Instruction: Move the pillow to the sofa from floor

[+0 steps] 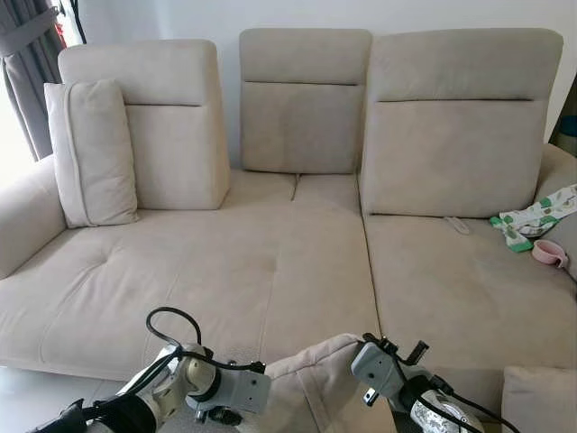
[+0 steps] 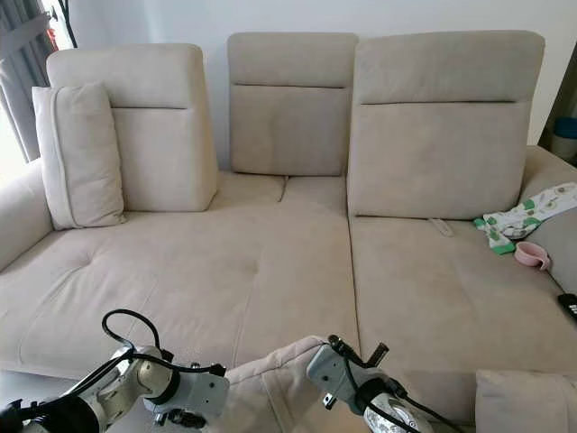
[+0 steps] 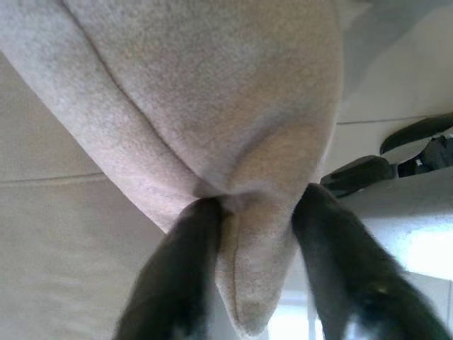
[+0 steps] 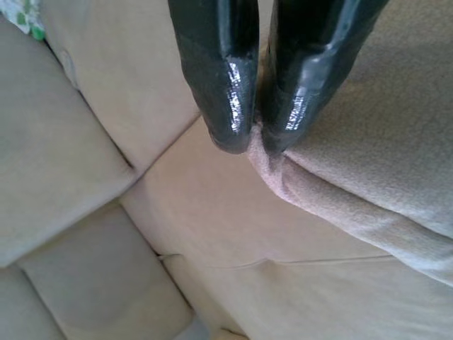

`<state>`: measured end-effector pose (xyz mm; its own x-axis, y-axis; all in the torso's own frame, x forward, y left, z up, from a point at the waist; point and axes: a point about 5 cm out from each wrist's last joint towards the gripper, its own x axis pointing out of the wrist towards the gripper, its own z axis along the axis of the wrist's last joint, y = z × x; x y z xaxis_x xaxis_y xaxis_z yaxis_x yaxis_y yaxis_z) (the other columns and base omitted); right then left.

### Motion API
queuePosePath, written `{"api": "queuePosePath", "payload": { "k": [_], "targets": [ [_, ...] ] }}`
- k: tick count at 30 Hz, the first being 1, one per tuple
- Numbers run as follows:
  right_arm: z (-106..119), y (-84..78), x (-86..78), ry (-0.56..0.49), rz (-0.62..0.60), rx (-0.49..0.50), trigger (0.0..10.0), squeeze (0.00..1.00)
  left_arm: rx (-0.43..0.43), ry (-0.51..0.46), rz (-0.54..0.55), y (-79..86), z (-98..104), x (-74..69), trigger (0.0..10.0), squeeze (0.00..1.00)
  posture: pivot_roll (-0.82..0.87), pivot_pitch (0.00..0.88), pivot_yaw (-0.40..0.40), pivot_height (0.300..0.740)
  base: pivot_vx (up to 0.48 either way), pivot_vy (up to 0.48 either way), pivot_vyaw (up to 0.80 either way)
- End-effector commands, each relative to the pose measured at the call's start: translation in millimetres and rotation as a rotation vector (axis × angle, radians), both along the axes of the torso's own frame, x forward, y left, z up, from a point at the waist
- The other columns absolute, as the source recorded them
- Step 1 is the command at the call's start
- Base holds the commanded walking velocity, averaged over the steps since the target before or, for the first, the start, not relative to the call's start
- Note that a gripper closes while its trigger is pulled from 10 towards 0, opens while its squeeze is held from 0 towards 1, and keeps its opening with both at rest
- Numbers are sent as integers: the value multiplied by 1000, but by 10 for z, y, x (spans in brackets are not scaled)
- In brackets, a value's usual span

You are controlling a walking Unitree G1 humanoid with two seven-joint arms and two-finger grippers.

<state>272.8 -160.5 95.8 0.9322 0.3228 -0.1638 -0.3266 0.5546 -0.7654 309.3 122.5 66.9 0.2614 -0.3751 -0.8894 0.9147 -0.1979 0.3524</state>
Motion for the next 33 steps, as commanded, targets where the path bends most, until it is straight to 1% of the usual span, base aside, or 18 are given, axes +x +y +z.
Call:
{"api": "queuePosePath", "payload": {
  "k": [1, 3, 4, 5, 7, 8, 9, 11, 16, 18, 20, 22, 23, 24, 25, 27, 33],
  "targets": [
    [311, 25, 69, -167, 3, 32, 0, 0, 7, 22, 8, 29, -42, -35, 0, 0, -123, 0, 50, 561, 0, 0, 0],
    [332, 18, 77, -183, -5, 33, 0, 0, 5, 28, 5, 28, -41, -44, 0, 0, -123, 0, 50, 561, 0, 0, 0],
    [342, 18, 82, -194, -17, 44, 10000, 0, -22, -8, 15, 0, 0, -6, 0, 0, -119, 0, 49, 561, 0, 0, 0],
    [345, 19, 84, -198, -24, 52, 10000, 0, -41, -35, 24, -21, 32, 25, 0, 0, -119, 0, 49, 561, 0, 0, 0],
    [345, 19, 84, -198, -24, 52, 10000, 0, -41, -35, 24, -21, 32, 25, 0, 0, -119, 0, 49, 561, 0, 0, 0],
    [343, 32, 83, -200, -29, 66, 10000, 0, -79, -112, 71, -61, 102, 118, 1569, 0, -118, 0, 49, 561, 0, 0, 0],
    [343, 48, 79, -203, -28, 77, 10000, 0, -104, -178, 108, -89, 166, 195, 10000, 0, -116, 0, 47, 561, 0, 0, 0],
    [355, 87, 74, -213, -14, 91, 10000, 0, -126, -242, 141, -116, 246, 270, 10000, 0, -114, 0, 46, 561, 0, 0, 0],
    [372, 123, 70, -225, 2, 100, 10000, 0, -131, -254, 143, -127, 284, 282, 10000, 0, -114, 0, 46, 561, 0, 0, 0],
    [405, 148, 74, -249, 6, 109, 10000, 0, -104, -306, 122, -117, 376, 322, 10000, 0, -112, 0, 43, 571, 0, 0, 0],
    [405, 148, 74, -249, 6, 109, 10000, 0, -104, -306, 122, -117, 376, 322, 10000, 0, -112, 0, 43, 571, 0, 0, 0],
    [432, 165, 80, -265, 10, 116, 10000, 0, -98, -370, 125, -114, 515, 390, 10000, 0, -110, 0, 40, 581, 0, 0, 0],
    [432, 165, 80, -265, 10, 116, 10000, 0, -98, -370, 125, -114, 515, 390, 10000, 0, -110, 0, 40, 581, 0, 0, 0],
    [442, 171, 82, -270, 12, 118, 10000, 0, -101, -388, 126, -119, 566, 410, 10000, 0, -109, 0, 38, 586, 0, 0, 0],
    [442, 171, 82, -270, 12, 118, 10000, 0, -101, -388, 126, -119, 566, 410, 10000, 0, -109, 0, 38, 586, 0, 0, 0],
    [484, 198, 94, -283, 21, 124, 10000, 0, -108, -412, 122, -131, 634, 439, 10000, 0, -109, 0, 36, 596, 0, 0, 0],
    [560, 253, 107, -306, 34, 139, 10000, 0, -110, -438, 130, -128, 671, 474, 10000, 0, -111, 0, 34, 611, 0, 0, 0]
  ]
}}
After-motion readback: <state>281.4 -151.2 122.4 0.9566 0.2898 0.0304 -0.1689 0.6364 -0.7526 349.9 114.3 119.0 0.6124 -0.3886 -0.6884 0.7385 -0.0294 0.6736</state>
